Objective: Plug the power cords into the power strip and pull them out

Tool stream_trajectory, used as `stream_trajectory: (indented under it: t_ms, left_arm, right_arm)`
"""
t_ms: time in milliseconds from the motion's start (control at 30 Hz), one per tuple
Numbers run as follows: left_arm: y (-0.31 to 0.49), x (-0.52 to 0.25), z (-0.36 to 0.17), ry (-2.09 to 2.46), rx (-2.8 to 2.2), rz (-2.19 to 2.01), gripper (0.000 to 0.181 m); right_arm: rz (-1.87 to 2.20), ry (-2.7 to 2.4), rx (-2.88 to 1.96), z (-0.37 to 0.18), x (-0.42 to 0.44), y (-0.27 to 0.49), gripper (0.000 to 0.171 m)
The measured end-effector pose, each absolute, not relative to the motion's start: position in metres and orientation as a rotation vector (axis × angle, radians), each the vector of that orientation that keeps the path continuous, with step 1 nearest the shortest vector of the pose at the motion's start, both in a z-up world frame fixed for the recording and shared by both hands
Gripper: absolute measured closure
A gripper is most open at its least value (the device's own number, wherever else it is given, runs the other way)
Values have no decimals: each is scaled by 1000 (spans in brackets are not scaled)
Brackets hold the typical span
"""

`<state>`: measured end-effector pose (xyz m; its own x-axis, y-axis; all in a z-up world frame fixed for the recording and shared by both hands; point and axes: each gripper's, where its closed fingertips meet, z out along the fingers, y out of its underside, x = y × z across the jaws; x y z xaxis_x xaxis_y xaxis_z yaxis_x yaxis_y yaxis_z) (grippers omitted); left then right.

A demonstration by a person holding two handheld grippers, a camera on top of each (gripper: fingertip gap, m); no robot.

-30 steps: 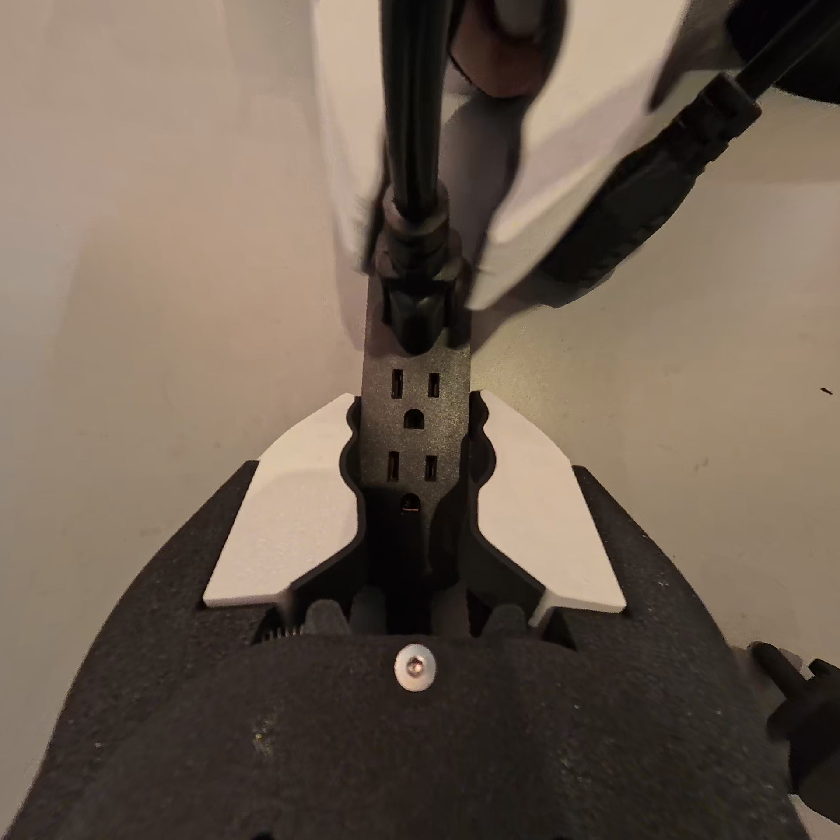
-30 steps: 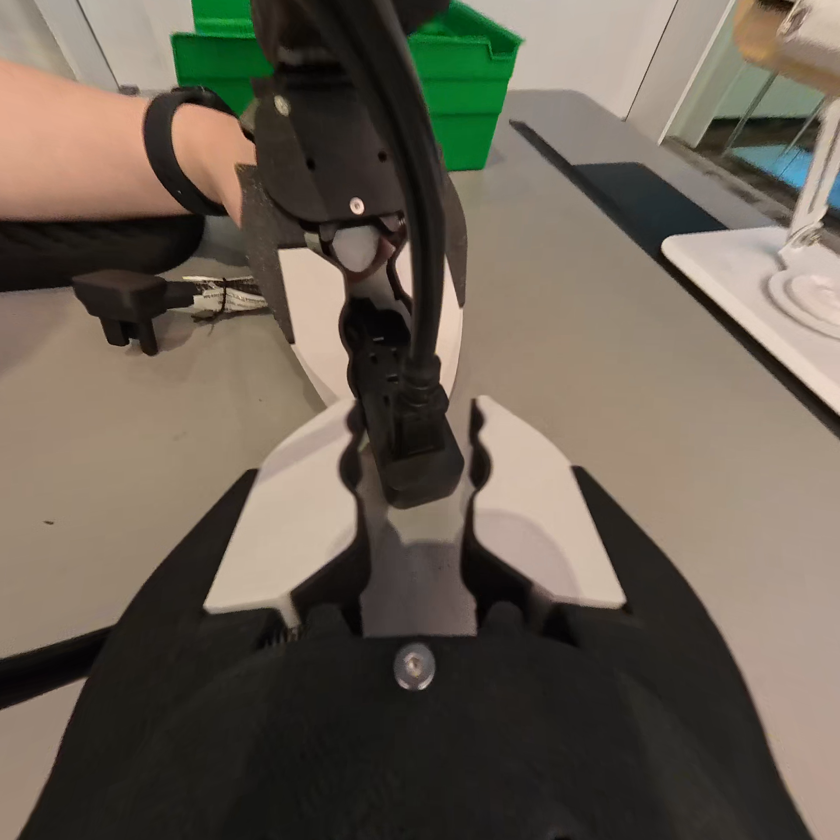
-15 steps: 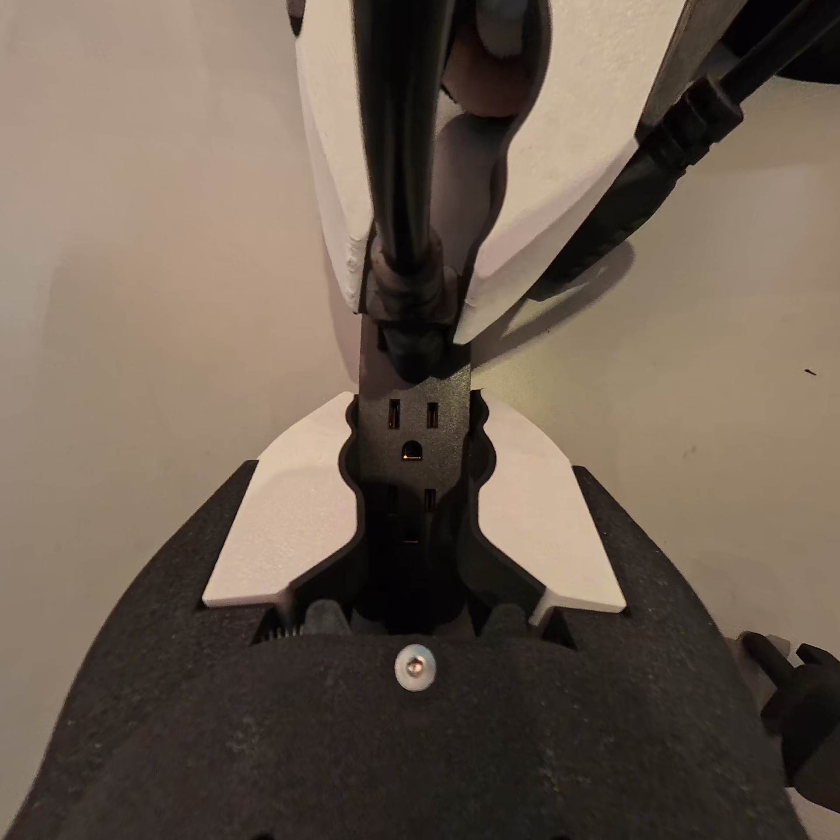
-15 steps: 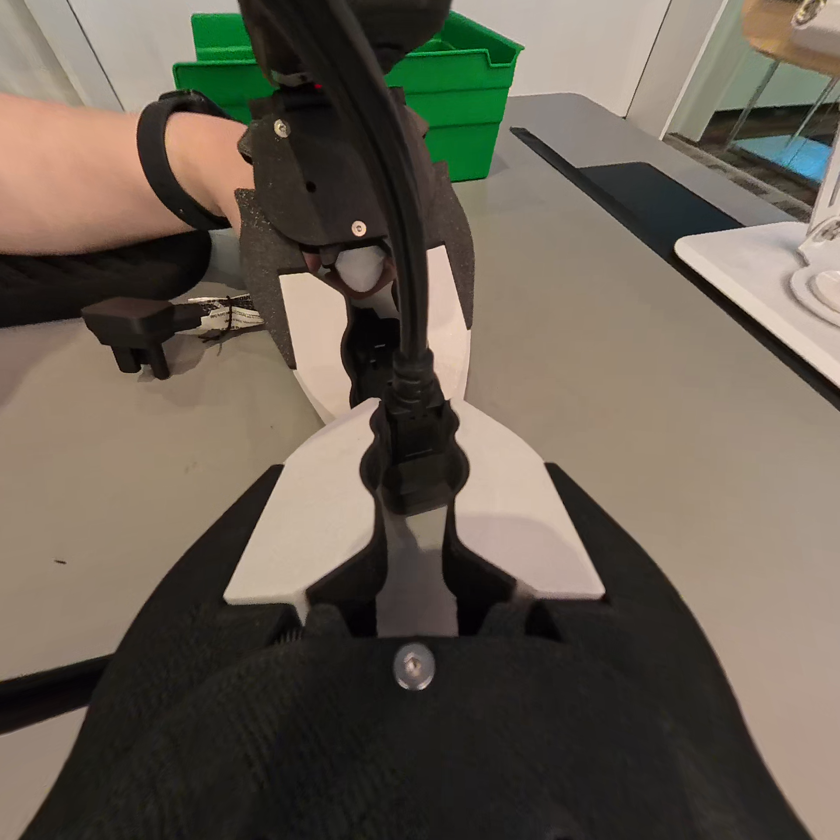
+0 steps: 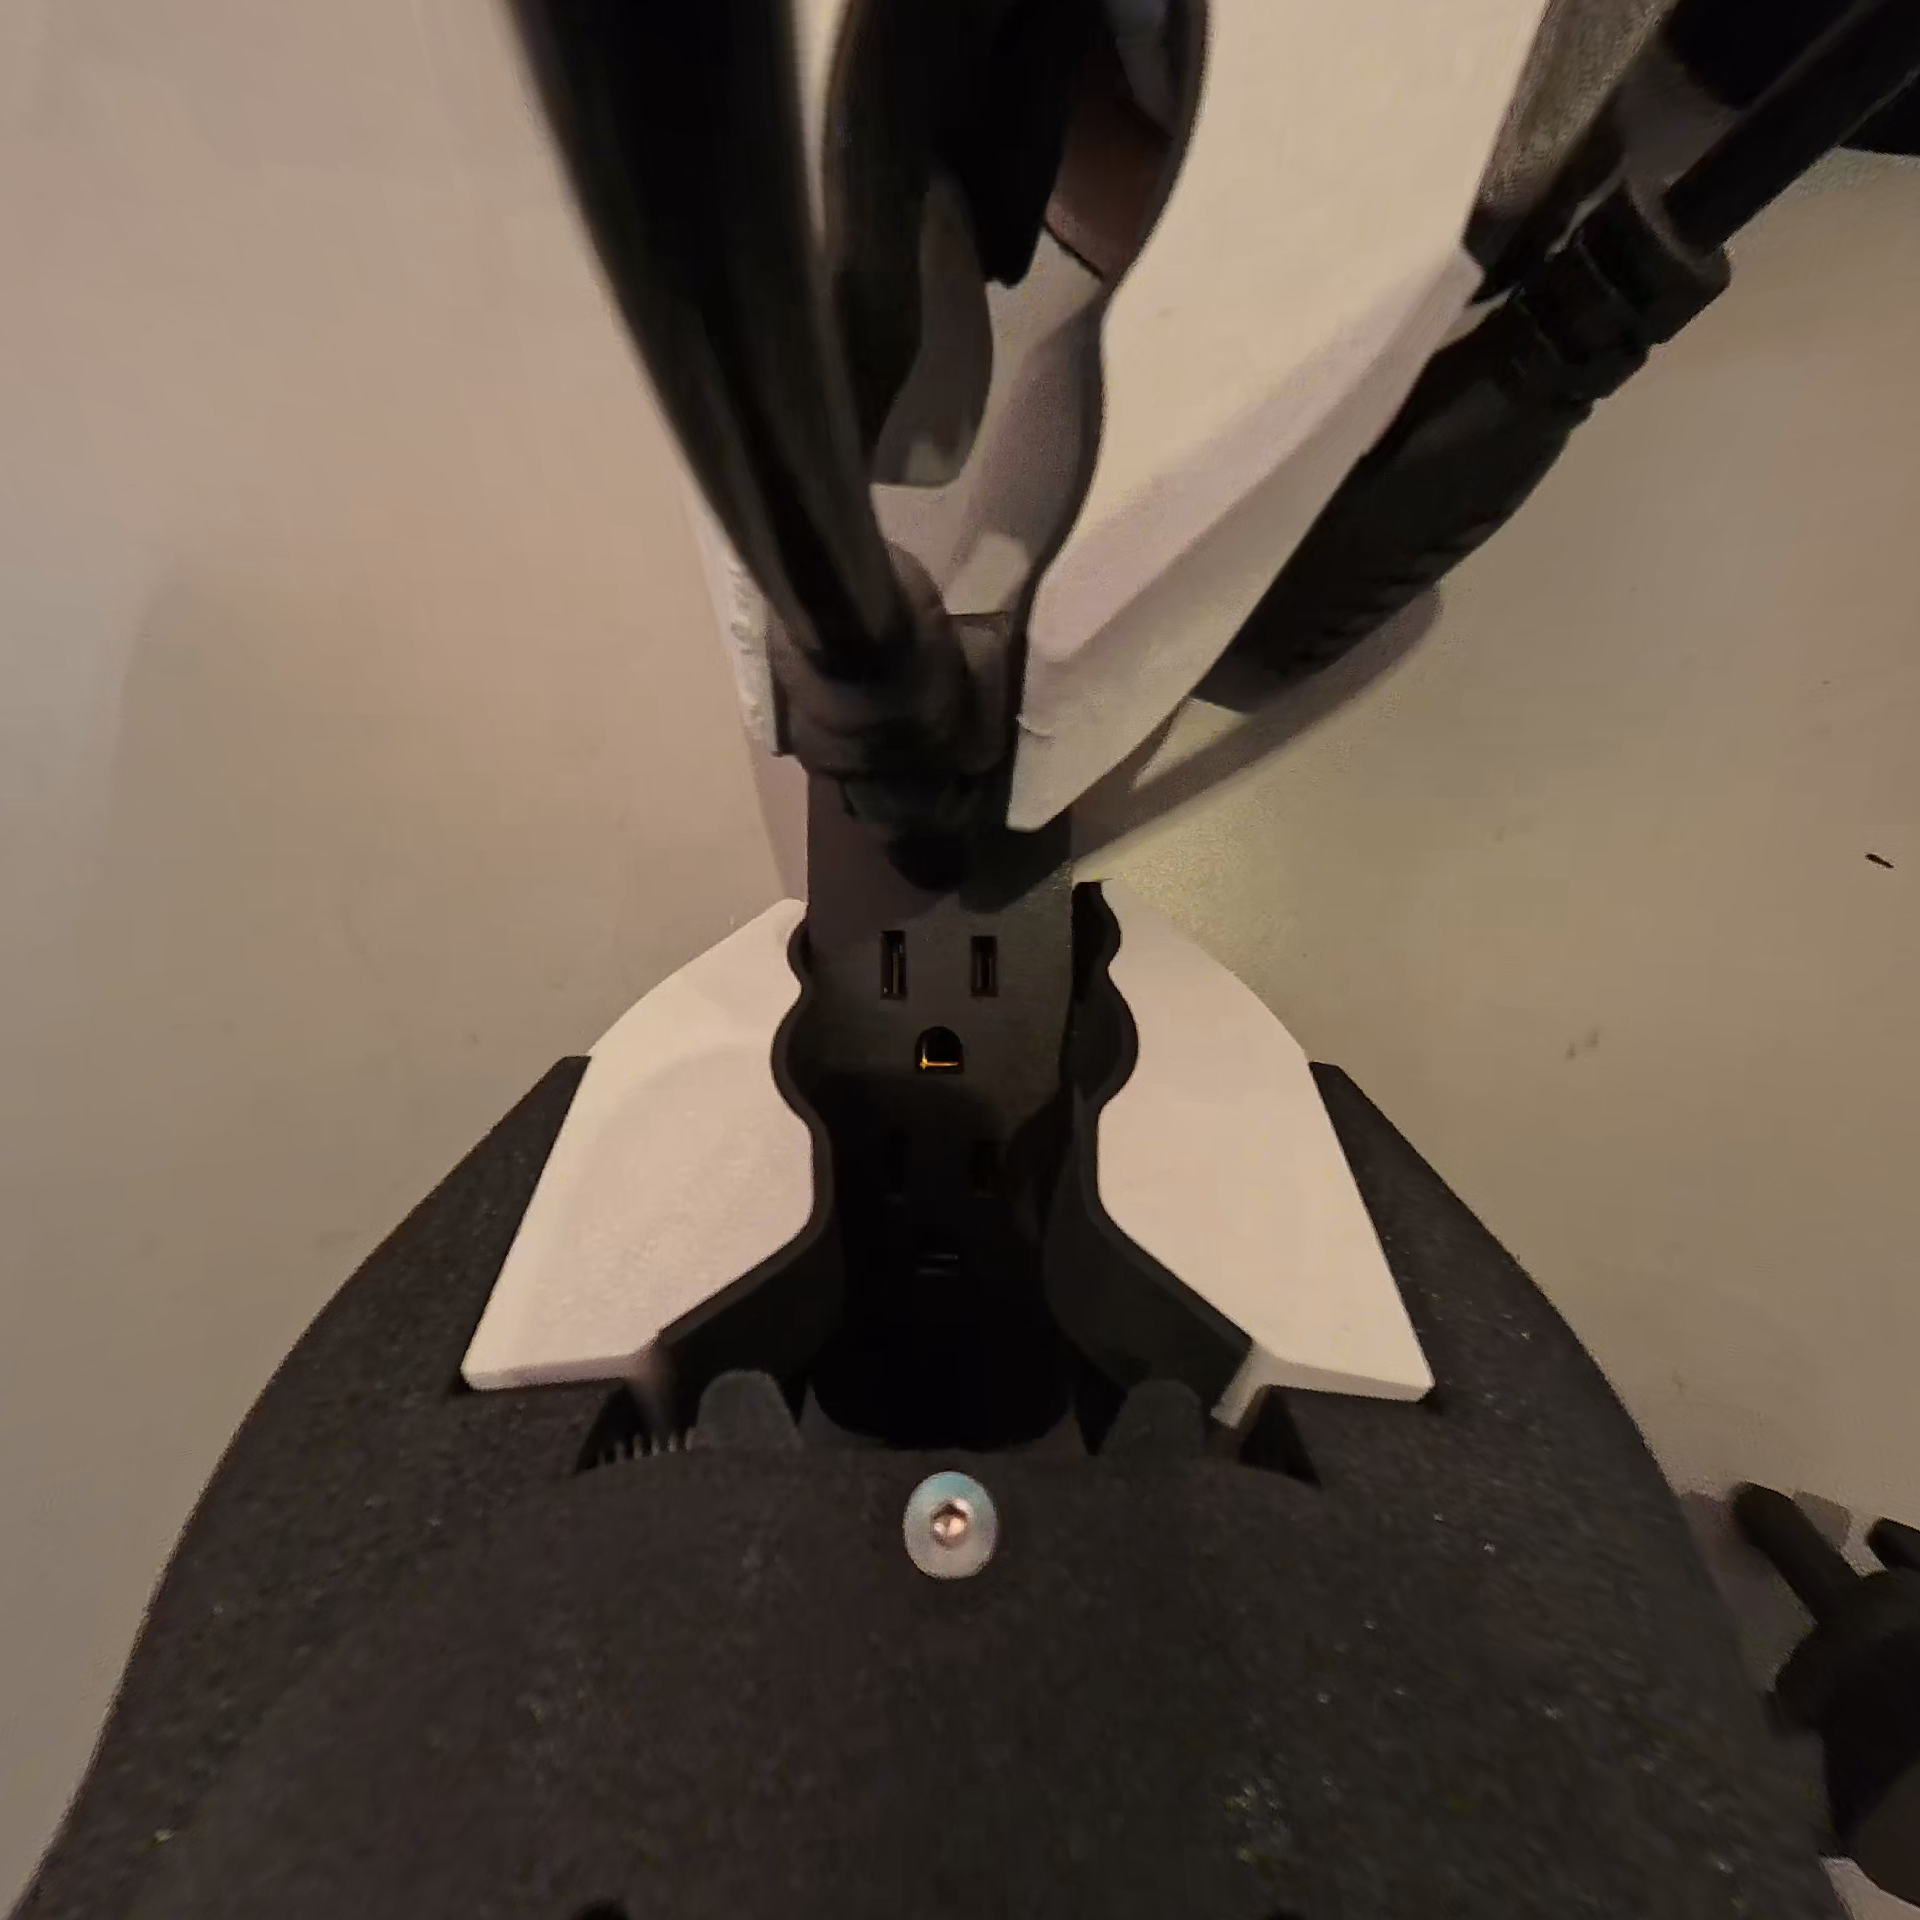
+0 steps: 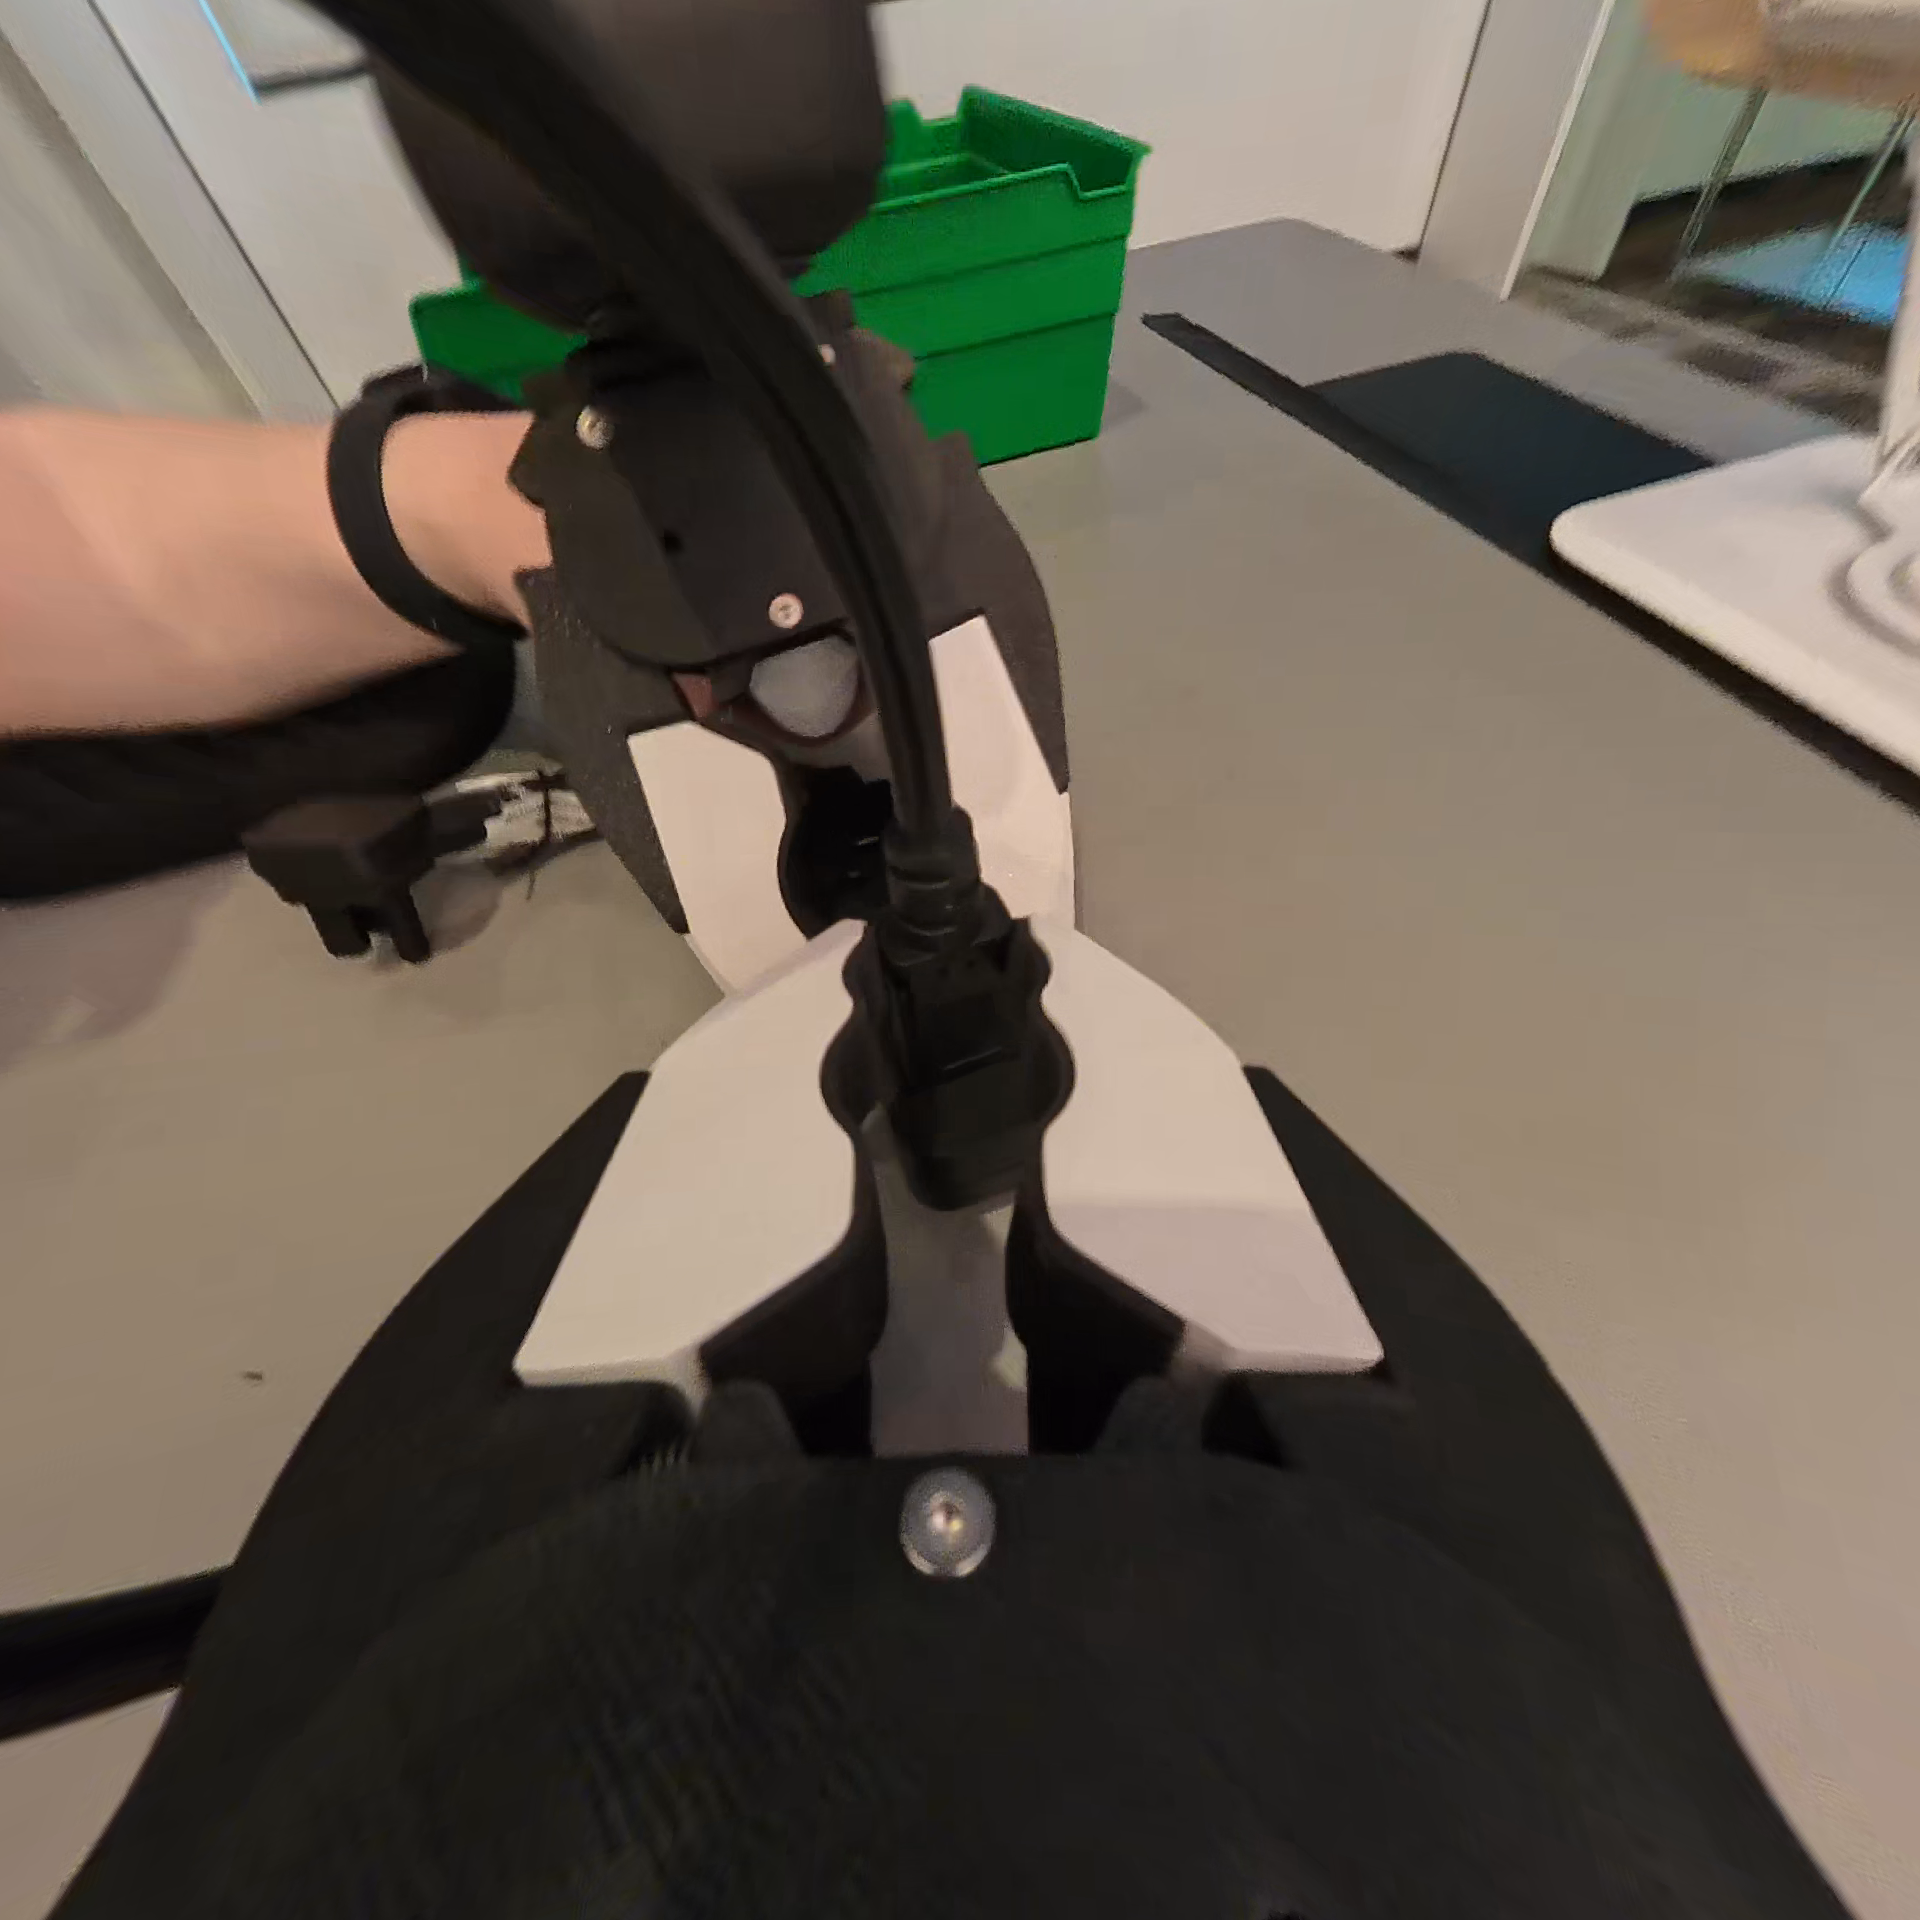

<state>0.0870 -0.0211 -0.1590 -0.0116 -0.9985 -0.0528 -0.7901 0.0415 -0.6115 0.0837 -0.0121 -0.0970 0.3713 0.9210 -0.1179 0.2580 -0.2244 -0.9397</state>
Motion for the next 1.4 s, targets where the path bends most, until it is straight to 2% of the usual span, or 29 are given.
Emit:
stream_trajectory:
  t_ms: [367,633,733,833,1033,1133,1267,1367,1400]
  left_arm:
    - [-18,90,-159,1820,-1797,-533,131]
    - [-15,93,-155,1715,-1955,-739,130]
    - [-13,89,-155,1754,-1959,-740,131]
    - [-5,82,-158,1821,-1896,-496,130]
    - [-1,74,-153,1869,-1821,-290,134]
    - [-5,72,-143,1863,-1825,-310,140]
    - [-20,79,-108,1791,-1810,-562,153]
    - [-20,79,-104,1789,-1787,-528,153]
    - [-19,78,-109,1816,-1781,-464,148]
  right_arm:
    - [1450,-513,-1915,-90,83,-2,149]
    - [1075,-746,-1893,-91,84,16,147]
    - [1145,-641,-1916,-94,85,21,147]
    - [1198,-559,-1992,-105,89,23,147]
    - [1268,-468,-2046,-108,91,22,146]
    - [1317,-447,-2047,-109,91,24,146]
    - [1313,-412,-2045,-110,96,30,146]
    - [1326,-350,-2058,-112,98,33,146]
    - [1336,-327,-2062,-113,99,34,146]
